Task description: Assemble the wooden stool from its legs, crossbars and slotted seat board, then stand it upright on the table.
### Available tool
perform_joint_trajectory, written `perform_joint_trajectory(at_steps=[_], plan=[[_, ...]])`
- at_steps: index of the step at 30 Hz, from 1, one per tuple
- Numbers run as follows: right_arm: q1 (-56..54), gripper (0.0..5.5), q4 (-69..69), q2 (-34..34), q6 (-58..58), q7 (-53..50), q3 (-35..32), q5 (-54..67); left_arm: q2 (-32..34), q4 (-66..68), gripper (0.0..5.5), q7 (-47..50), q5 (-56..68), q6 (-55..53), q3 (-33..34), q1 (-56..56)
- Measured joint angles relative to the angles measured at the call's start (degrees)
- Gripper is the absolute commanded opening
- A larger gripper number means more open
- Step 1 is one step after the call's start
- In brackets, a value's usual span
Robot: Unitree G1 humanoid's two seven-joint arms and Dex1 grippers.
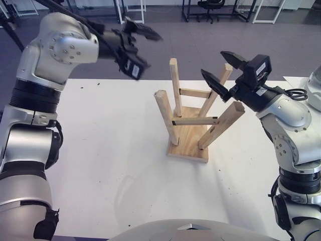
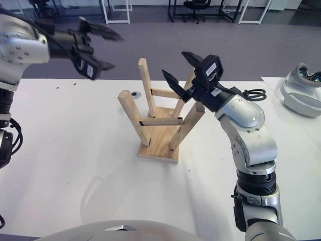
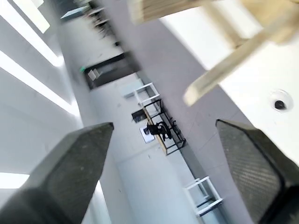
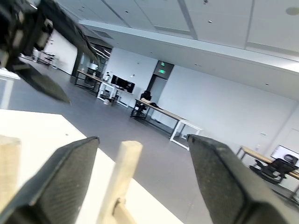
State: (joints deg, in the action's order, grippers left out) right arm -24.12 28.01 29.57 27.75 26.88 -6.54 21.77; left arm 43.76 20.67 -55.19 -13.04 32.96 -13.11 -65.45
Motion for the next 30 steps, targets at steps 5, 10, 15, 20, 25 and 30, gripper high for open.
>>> perform_joint_trajectory(at_steps=[5,10,15,20,25,30], plan=[[-1.4,3.51,4.3,-1.4,4.8,-6.8,-2.3,0.8,-12.3,-10.4,4.05,8.7,26.0,-31.9,12.3,11.7],[-1.0,3.51,4.8,-4.1,9.6,-15.3,-10.7,3.1,-24.2,-26.8,4.05,25.0,47.3,-55.9,21.8,25.2],[0.6,3.51,4.6,-5.3,10.1,-15.7,-8.4,3.1,-29.1,-32.3,4.05,28.7,50.2,-60.1,18.8,26.6],[2.1,3.51,4.7,-5.4,10.2,-15.6,-6.4,3.1,-28.5,-33.8,4.05,26.9,46.7,-61.1,12.4,28.6],[2.5,3.51,4.7,-5.4,10.3,-15.3,-5.4,3.0,-25.3,-34.6,4.05,23.6,41.0,-59.6,5.5,30.2],[2.5,3.51,4.7,-5.4,10.5,-15.1,-4.5,2.9,-26.1,-34.4,4.05,23.4,39.8,-60.0,4.4,29.4]])
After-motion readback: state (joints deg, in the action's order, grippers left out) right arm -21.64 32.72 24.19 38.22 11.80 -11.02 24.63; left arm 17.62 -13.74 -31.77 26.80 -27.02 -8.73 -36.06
